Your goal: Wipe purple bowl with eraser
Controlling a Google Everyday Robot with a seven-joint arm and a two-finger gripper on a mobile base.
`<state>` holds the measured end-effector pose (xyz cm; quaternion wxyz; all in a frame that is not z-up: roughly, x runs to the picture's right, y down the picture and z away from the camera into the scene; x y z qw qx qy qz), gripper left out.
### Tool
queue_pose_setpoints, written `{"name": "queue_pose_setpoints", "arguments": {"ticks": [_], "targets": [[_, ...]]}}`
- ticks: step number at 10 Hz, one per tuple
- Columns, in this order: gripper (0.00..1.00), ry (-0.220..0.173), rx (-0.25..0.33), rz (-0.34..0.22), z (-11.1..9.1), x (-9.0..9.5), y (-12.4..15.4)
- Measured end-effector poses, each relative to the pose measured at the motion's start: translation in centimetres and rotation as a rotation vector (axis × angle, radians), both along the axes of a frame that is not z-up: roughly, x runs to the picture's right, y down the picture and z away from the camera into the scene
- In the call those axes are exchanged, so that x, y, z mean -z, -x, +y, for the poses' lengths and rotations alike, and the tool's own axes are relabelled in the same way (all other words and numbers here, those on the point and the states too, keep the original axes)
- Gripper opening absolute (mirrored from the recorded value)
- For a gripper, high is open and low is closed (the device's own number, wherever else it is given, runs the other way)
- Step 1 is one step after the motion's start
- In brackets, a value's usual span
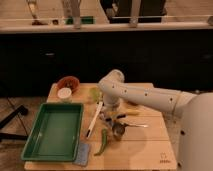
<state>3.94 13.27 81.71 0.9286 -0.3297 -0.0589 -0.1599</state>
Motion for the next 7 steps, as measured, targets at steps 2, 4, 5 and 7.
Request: {"name": "queue_pose_setpoints", "arguments": {"ticks": [2, 4, 5, 7], "targets": [[0.02, -0.043, -0.017, 0.021, -2.3, 0.5, -0.9], [0.02, -0.071, -0.03, 0.048, -3.6, 1.0, -2.0], [0.02, -0.082, -0.033, 0.057, -4.1, 1.2, -2.4], [0.02, -0.125, -0.041, 0.073, -5.8, 2.2, -3.1]]}}
